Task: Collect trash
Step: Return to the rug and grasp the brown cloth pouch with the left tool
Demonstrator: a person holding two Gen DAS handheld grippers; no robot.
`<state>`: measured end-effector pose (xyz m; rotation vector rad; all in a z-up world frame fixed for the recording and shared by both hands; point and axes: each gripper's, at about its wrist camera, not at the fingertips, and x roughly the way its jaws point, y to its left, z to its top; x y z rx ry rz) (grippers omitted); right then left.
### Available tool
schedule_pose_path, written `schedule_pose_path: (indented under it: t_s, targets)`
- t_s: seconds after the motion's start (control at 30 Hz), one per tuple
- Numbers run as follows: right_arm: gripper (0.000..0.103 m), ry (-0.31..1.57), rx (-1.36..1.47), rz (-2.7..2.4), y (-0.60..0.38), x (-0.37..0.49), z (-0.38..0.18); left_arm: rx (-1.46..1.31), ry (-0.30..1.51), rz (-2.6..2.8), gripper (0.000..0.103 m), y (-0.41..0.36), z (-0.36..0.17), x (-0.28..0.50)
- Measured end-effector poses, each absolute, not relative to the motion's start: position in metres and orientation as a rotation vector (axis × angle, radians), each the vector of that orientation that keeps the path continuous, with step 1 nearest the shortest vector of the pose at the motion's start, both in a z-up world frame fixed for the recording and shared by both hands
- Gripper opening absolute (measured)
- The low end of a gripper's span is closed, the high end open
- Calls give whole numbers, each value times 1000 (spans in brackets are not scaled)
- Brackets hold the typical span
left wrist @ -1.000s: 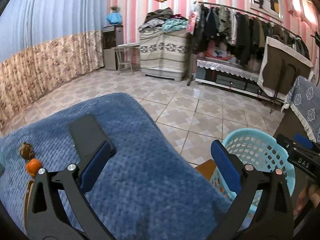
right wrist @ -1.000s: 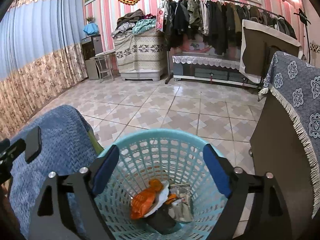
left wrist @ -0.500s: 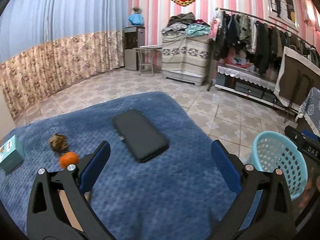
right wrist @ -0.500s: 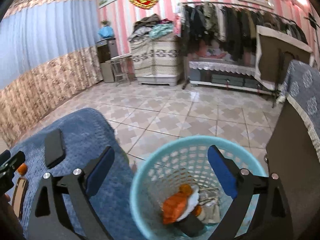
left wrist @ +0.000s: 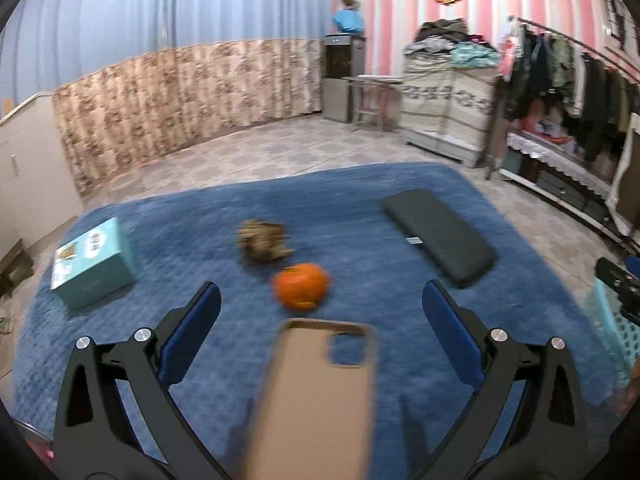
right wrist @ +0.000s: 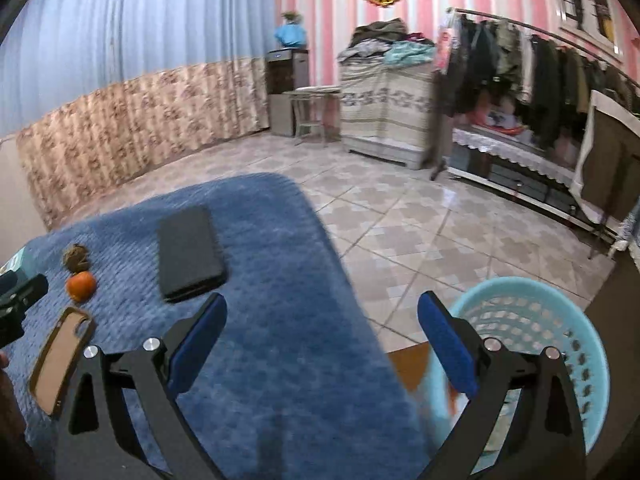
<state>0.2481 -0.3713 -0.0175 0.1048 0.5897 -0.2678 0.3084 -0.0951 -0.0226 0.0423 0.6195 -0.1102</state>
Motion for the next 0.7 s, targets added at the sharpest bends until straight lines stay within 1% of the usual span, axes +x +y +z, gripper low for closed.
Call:
schedule_pose_path:
  t_s: [0.23,0.4,0.57,0.6,0.67,0.7]
  targets:
    - [94,625,28,-204,-329,267,-29,0,662,-29,97,-42,-38,344]
    - [94,633,-29,-196,-318,271,-28,-29,706,0,96,-26,-52,382]
    - [94,652,1,-197,-320,275,-30,2,735,-25,87,-37,-59,416]
    - [94,652,7,-194,-320,276,-30,19,740,-28,83,-40,-61,422]
    - [94,654,8,-196,-319,278,-31,57,747,-31,79,-47,-65,430]
    - [94,654,7,-193,-319,277,-31,71,754,-33,74,-50,-67,434]
